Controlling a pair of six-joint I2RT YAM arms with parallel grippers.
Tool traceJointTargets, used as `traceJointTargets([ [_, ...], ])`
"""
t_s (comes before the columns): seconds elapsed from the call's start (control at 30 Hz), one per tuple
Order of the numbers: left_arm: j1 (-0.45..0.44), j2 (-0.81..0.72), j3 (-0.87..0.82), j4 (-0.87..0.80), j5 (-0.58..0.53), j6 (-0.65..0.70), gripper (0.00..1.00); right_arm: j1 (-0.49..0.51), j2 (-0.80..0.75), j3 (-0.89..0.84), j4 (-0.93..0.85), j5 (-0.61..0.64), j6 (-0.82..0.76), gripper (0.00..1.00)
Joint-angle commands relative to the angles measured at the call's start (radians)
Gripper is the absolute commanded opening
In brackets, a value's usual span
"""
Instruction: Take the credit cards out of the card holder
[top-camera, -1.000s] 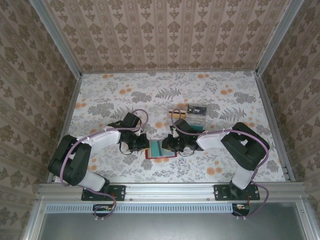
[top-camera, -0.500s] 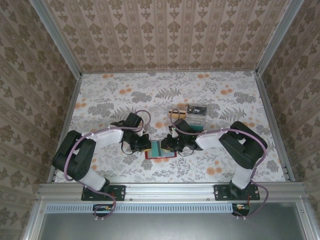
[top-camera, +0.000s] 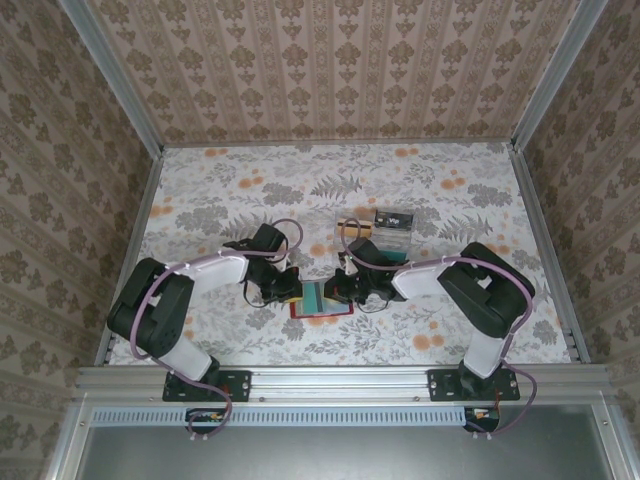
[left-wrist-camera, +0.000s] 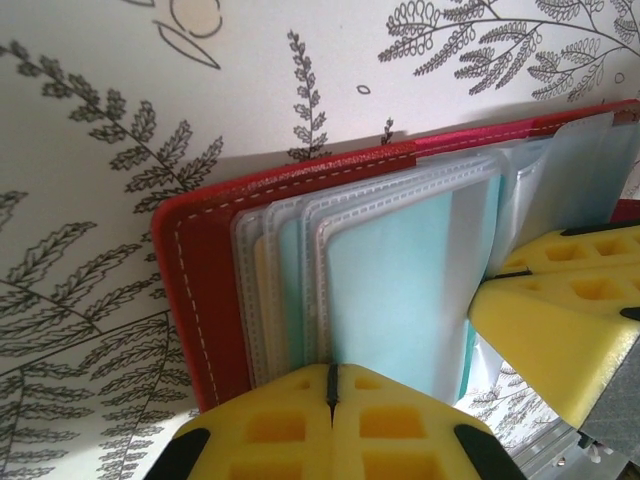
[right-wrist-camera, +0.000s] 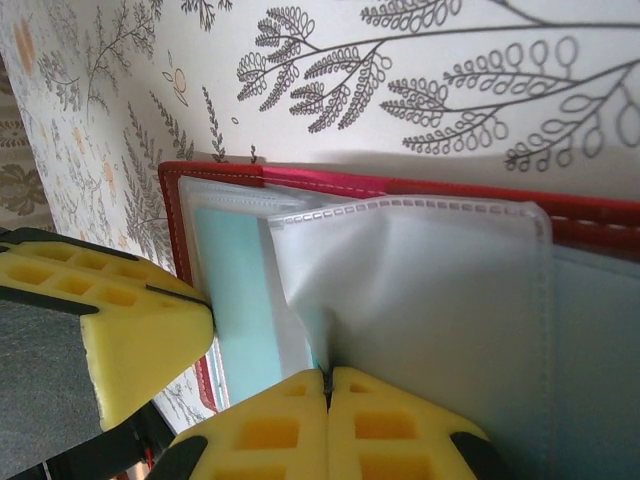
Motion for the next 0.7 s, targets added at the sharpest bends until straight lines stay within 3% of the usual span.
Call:
traceJointTargets([
  [0.0,-0.005,0.047,-0.014,-0.078,-0.093,0.025,0.00,-0.017,-0.036,-0.036,-0.026,0.019,-0.007,0.00],
  [0.4,-0.006,0.048,-0.015,-0.079,-0.095,0.028,0.00,-0.029,-0.062,-0.040,-0.044,0.008,-0.019,0.00],
  [0.67,-0.005,0.039,-0.009,-0.081,-0.092,0.030,0.00,-0.014,-0.130,0.047,-0.195,0.058,-0.105,0.18],
])
